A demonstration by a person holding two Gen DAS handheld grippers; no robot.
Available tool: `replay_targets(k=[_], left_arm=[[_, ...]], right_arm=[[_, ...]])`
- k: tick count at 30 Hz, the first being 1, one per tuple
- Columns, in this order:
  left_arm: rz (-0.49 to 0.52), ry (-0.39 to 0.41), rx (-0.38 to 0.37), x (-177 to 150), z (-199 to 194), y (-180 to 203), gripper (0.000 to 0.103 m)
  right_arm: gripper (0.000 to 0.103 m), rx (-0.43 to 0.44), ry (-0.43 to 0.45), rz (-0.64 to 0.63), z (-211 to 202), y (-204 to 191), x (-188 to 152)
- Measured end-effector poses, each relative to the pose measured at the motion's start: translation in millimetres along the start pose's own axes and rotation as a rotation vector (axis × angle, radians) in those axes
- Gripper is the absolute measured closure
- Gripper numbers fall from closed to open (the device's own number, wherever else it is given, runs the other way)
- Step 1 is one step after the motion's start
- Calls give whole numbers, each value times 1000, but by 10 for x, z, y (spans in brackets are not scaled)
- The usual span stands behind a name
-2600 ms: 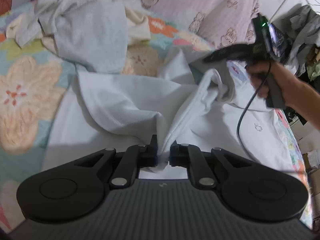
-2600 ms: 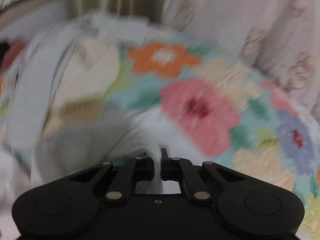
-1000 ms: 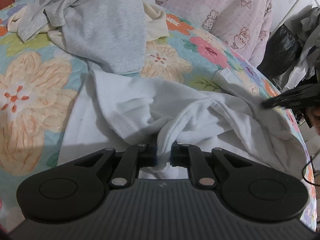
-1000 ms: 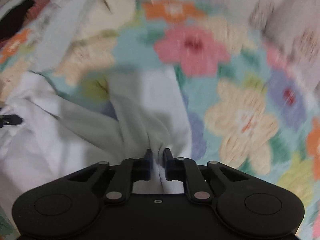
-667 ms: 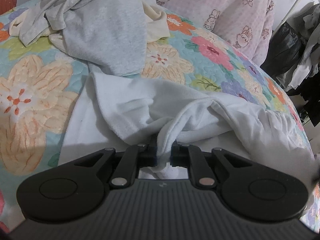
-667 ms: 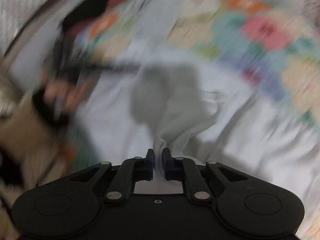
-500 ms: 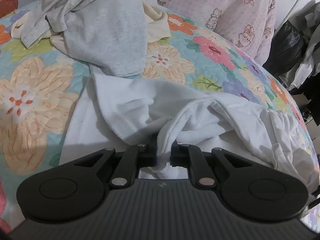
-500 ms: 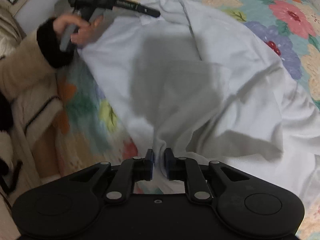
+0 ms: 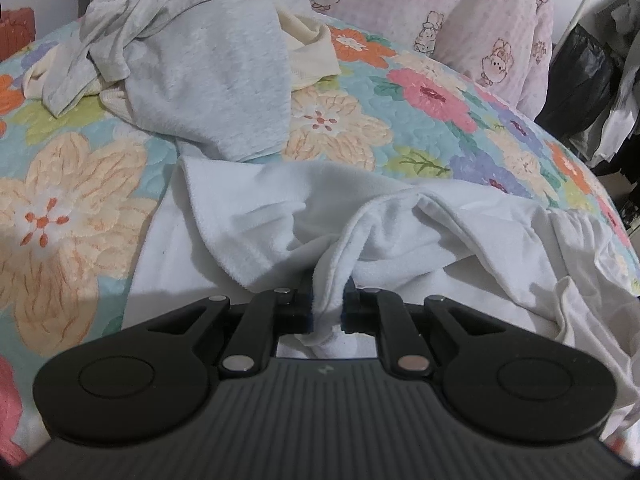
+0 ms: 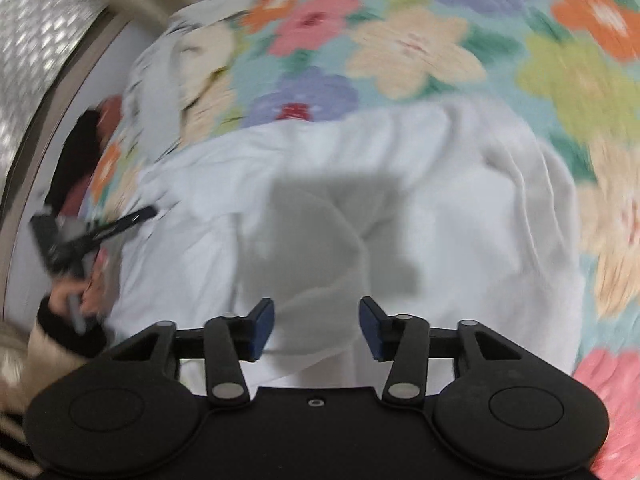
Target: Fold clothes
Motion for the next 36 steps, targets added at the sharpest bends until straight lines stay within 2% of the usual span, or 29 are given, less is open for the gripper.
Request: replay_targets(k=[2,4,6,8,9,11,12,14,15,18,22,24,26,27,28,29,30,32,34,36], left_arm=[[20,6,11,-12,12,29,92],[34,10,19,-21,26,53,91],[27,12,20,-22,37,56,91],[-10,4,7,-4,40,21,91],[-18,2,5,5,28,10,91],[-4,8,9,19,-29,38,92],[10,12,11,32,-70,65,93],[55,22,32,145,-150,138,93],[83,29,50,233,-195,181,93],[143,77,58,652,-263,298,93],[179,95,69,1381,-9,351,93],[131,119,101,1788,269,340,91],[43,147,130,2149,529,287,83],[-22,178,157,2284,648,228,79],[-49,197,192,2361,761,230,65],[-53,197,228,2406,879,237,60],[-41,186,261,2407,972,237,60],[-4,161,301,2354,1104,240,60],[50,147,287,2219,1143,280,59],[119,124,299,2104,1196,307,56]], right_arm=[[43,-51,38,29,128,41,-24],[43,-92,114,76,201,85,18],[43,-38,132,115,321,134,75],[43,26,92,104,480,91,93],[44,31,67,70,539,27,69],[76,-14,22,-94,622,-201,-12],[87,-59,12,-195,648,-326,-49],[90,-212,80,-415,557,-543,-54],[90,-296,123,-485,456,-596,14],[90,-464,237,-563,57,-614,424],[90,-576,373,-563,-349,-501,1266],[90,-641,455,-518,-477,-354,1720],[89,-719,584,-386,-619,-133,2160],[83,-711,630,-290,-662,16,2332],[76,-659,651,-194,-670,157,2466],[76,-606,671,-98,-679,297,2602],[71,-558,685,-24,-667,416,2685],[69,-482,699,41,-584,563,2664],[46,-416,695,45,-543,629,2539],[44,-395,656,20,-534,714,2414]])
Point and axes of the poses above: each gripper's, at about its wrist camera, not at the fingertips, and z roughly the way its jaws point, y to its right, x to its top, the point moved 2 cm from there along z, roughly the way its jaws point, and after that the axes turned 6 degrees about -z, right-handed, at the moved point
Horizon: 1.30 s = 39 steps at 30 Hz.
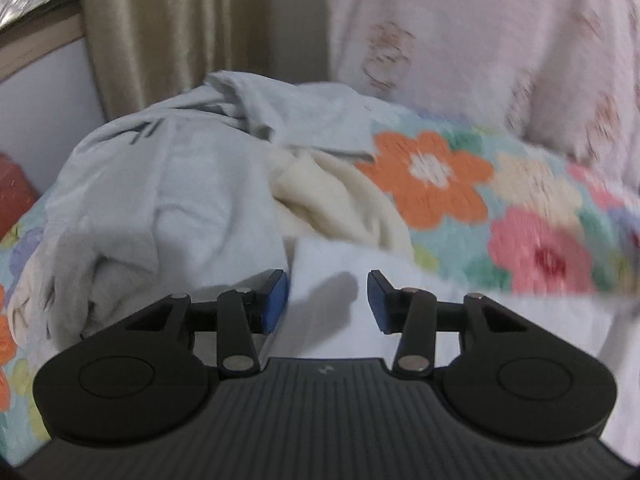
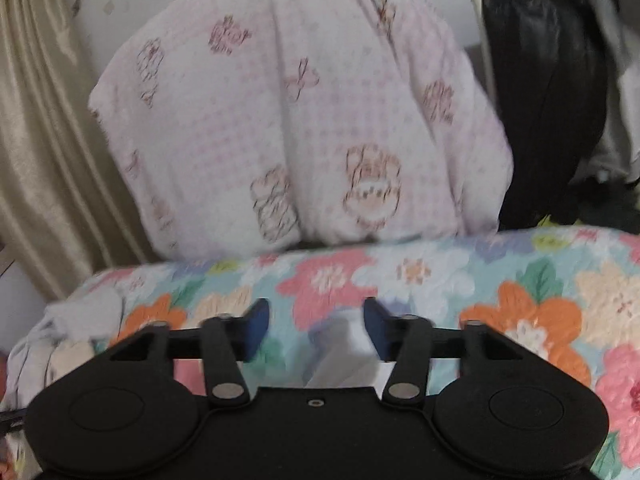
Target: Fold clothes
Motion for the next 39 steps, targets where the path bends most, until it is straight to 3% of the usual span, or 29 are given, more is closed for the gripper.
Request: replay_targets(k=[4,9,11,12,14,15,16,20,23,25,26,27,28,29,30,31,35,39], left_arm=[[63,-25,9,-79,62,-1,52],[58,-55,-60,-100,97,-54,28],[93,-62,-59,-153,123,-9,27],[110,-66,-58,-180,135,13,30],[155,-68,-33,-235,166,67,53],[186,-64,-1,-264,185,101,99],[199,-74,29,-289,218,115,99],[282,-66,186,-364,293,202,99],[257,-41,236,-377,278,254,99],[232,-38,253,-400,213,270,95],[220,-38,262,-413,178,278,95],[209,-35,252,-424,73,270,94],[198,-32,237,-436,-50,257,82],[191,-20,211,-484,-217,243,73],[186,-6,182,-543,-396,227,52],[181,9,153,-601,-575,212,43],[172,-53,60,-1073,-1139,123,42],[119,-142,45,-1646,-1587,-56,42]], right_arm=[[43,-66,-106,-26,-3,297,-193],[43,34,-331,89,134,738,-724],[43,25,-375,92,170,792,-982],[43,23,-390,98,191,808,-1092],[44,27,-399,125,240,804,-1250],[49,28,-402,119,268,777,-1298],[95,28,-405,82,302,710,-1296],[98,-82,-342,-192,263,343,-1046],[98,-154,-276,-219,183,360,-945],[97,-169,-276,-182,179,463,-960],[97,-177,-321,-154,223,547,-1015],[88,-198,-361,-135,247,618,-1063],[77,-235,-380,-127,216,662,-1098],[73,-264,-380,-115,147,690,-1131],[66,-268,-369,-95,42,702,-1165],[65,-229,-343,-61,-122,689,-1200],[60,-48,-274,-26,-822,519,-1463],[59,49,-250,-103,-1467,219,-1916]])
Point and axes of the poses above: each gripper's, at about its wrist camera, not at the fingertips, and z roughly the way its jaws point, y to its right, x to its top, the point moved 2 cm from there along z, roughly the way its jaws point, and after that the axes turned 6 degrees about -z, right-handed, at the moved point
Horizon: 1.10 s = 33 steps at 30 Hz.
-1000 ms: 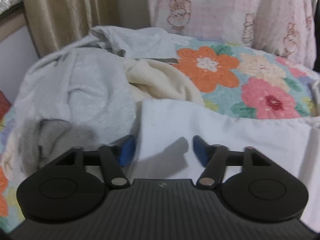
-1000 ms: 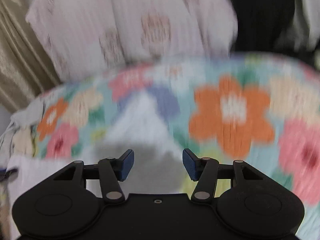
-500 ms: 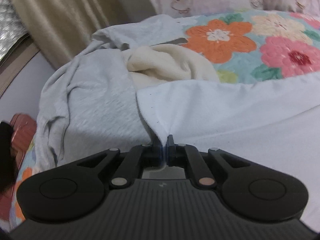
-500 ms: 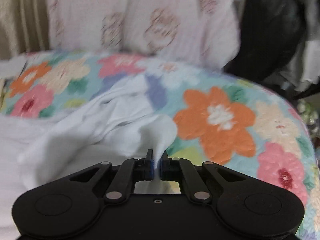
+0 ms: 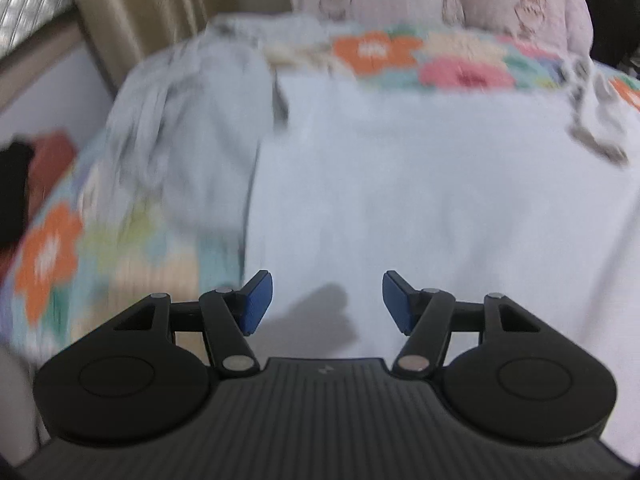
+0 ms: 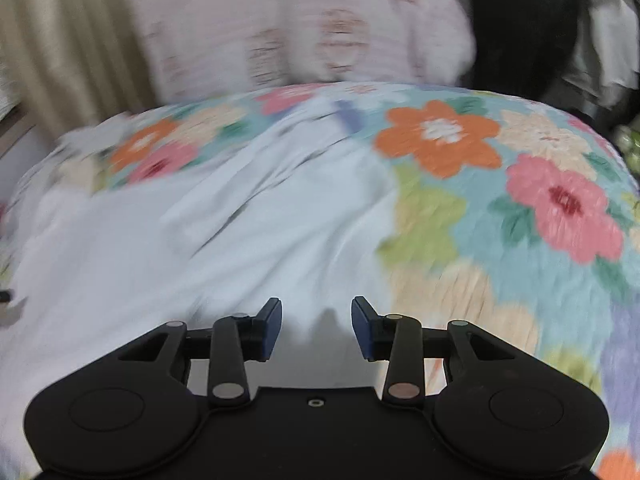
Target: Fold clothes
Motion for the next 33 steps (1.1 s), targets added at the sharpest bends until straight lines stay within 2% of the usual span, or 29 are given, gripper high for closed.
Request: replay_targets(k=[3,7,10,12,15,19,21,24,26,30,32,33], left_arm=[[-61,-23,13,-477,-231,-147,40],[-172,-150,21,-964,-350,-327,39],[-201,-160,18,-1049,-475,-363,38],[-226,-147,3,-1076,-553,-369,33],[-257,-150,-23,-1129,-601,-361,33],[-230,-133,-13,-1185,-642,-300,33],[-210,-114,-32,-1212,-674,-255,33],[-207,-127,-81,-1270,-654,-188,32],[-218,-139,-98,-1312,-602,-149,30],[-245,-115,-68,-1295,-484,-138,28],[-231,-65,-38,-1262,-489,-113,45],[-210,-38,-13,-1242,-490,-88,69]], right_arm=[[55,31,19,9,-259,-235,-439],[52,81,18,17,-552,-529,-1035],[52,156,-43,-38,-692,-732,-1421],[52,201,-68,-75,-760,-842,-1601],[47,221,-49,-90,-830,-954,-1775],[44,258,-106,-22,-750,-1011,-1875],[44,262,-120,-24,-732,-1061,-1923],[40,239,-74,-27,-696,-1097,-1974],[37,226,-4,42,-628,-1069,-1998],[34,171,118,136,-476,-1100,-1930],[34,147,164,131,-458,-1130,-1887],[43,135,186,125,-458,-1135,-1868]])
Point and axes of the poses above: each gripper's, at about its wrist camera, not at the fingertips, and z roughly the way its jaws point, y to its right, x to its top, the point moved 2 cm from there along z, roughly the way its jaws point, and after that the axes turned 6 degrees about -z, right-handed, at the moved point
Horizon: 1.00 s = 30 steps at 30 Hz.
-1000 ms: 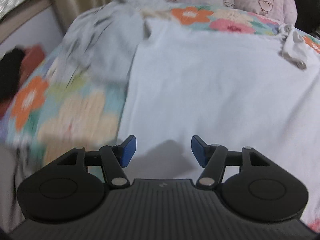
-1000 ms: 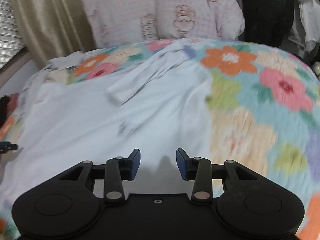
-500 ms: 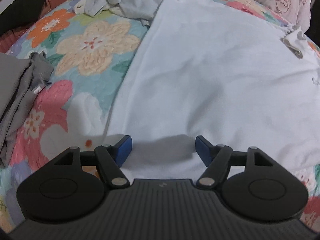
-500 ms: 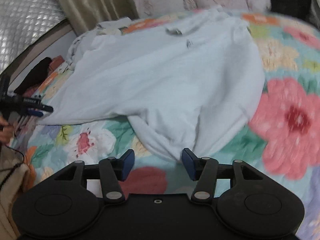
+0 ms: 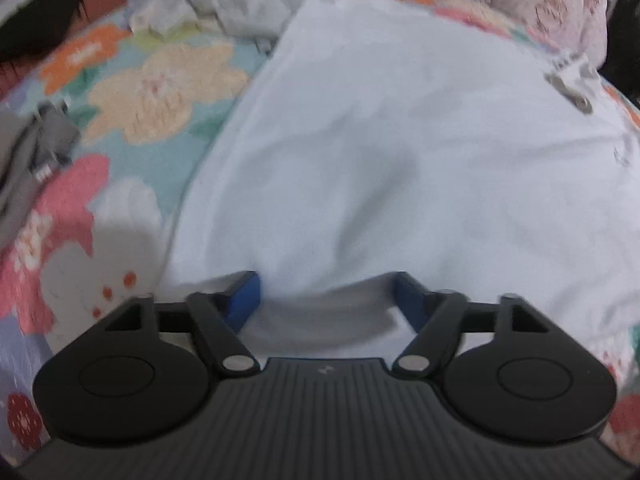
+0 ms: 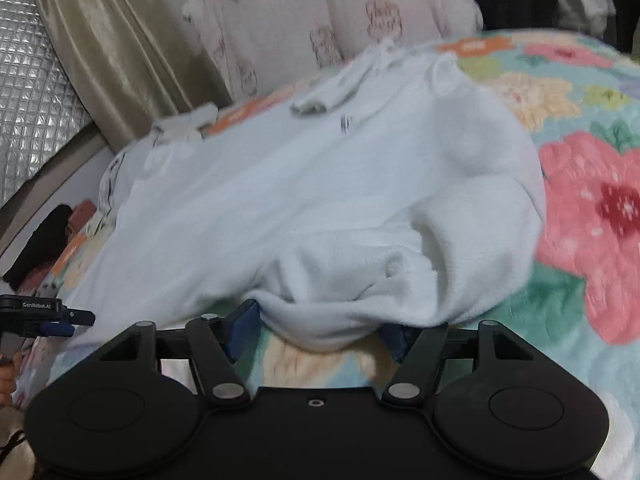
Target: Fold clothes
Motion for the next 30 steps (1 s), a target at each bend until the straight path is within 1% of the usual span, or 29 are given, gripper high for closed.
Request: replay_targets(k=[1,2,3,4,7,9,11,13,15,18,19,21,22,27,29,30], left_arm=[[29,22,21,12,1,36,93],[60,47,43,21,-6,77,100],[84,71,56,24,-21,113,102],[105,97,65,27,-37,145,103],[127,177,97,96,-95,157,103],[115,227,113,165,-158,129,103],[90,249,123,222,-180,72,103],[66,246,130,260,-173,9,103],[61,214,132,252,-123,-10,103],[59,165,145,210,-45,-27,103],[53,154,142,195,-45,-35,103],[34,141,132,159,-72,-54,102],[29,141,126,143,-98,-68,100],[54,151,138,71,-216,-77,99],[54,153,134,60,-248,-77,99],[53,154,132,55,-264,-77,98]], right_arm=[[61,-5,16,-12,-11,7,23],[70,-3,24,-21,-22,12,54],[80,0,31,-30,-35,14,88],[83,2,38,-41,-55,3,125],[85,3,48,-97,-163,-80,271],[86,13,44,-135,-264,-141,388],[86,23,49,-167,-412,-196,500],[86,4,57,-214,-556,-236,601],[86,-25,53,-276,-682,-267,686],[87,-105,-1,-386,-717,-332,726],[87,-119,-10,-399,-732,-347,722],[87,-83,-19,-359,-777,-330,712],[87,-42,-22,-312,-801,-291,711],[87,173,-19,-16,-972,82,709],[88,235,-18,32,-1091,167,714],[89,246,-17,32,-1147,178,729]])
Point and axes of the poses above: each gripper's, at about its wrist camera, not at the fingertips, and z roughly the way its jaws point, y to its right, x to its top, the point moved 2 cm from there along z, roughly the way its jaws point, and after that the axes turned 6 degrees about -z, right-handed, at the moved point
